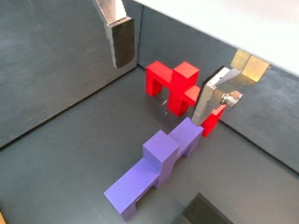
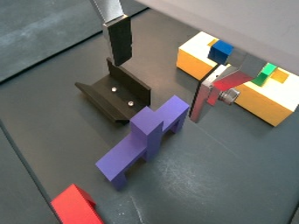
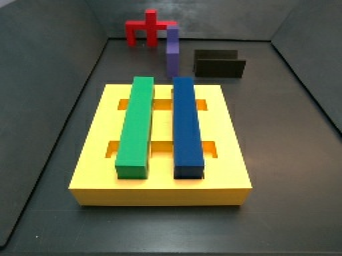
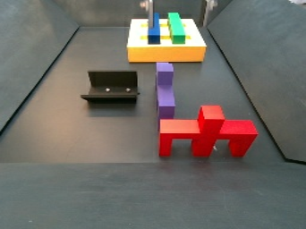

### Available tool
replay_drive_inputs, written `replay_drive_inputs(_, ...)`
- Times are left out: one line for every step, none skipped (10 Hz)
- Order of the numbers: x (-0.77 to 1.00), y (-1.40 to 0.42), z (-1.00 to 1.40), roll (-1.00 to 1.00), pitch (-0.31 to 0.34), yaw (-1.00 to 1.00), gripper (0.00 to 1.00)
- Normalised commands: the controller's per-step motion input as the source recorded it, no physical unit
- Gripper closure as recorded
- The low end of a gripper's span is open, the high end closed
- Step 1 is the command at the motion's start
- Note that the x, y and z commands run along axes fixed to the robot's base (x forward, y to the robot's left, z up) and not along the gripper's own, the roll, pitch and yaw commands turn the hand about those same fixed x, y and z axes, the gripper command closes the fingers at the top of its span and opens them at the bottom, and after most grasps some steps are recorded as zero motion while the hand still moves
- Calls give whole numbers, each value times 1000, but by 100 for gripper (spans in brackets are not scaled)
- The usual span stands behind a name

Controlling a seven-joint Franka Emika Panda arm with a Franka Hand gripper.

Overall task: Pick up the purple object. Move up. Move to above the board. Insert the purple object.
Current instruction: Pick up the purple object.

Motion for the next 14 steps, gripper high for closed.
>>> replay_drive_inputs(0, 26, 0, -4, 0, -14, 0)
replay_drive_inputs(63, 383, 0, -57, 0, -23, 0)
replay_drive_inputs(157, 303, 0, -83, 0, 0, 0)
replay_drive_inputs(437, -200, -94, -59, 0, -49, 0)
replay_drive_inputs(371, -291, -166, -69, 0, -597, 0)
replay_drive_inputs(0, -123, -97, -73, 0, -957, 0)
replay_drive_inputs(46, 0, -111, -103, 0, -1000, 0)
replay_drive_inputs(214, 29, -140, -76, 0, -926, 0)
replay_drive_inputs(240, 109, -83, -23, 0, -909, 0)
replay_drive_inputs(197, 66, -80, -34, 0, -943, 0)
replay_drive_inputs(86, 0, -83, -34, 0, -1000, 0)
replay_drive_inputs(89, 0, -80, -36, 0, -1000, 0)
replay_drive_inputs(89, 0, -83, -44, 0, -1000, 0)
replay_drive_inputs(86, 0, -91, -99, 0, -1000, 0)
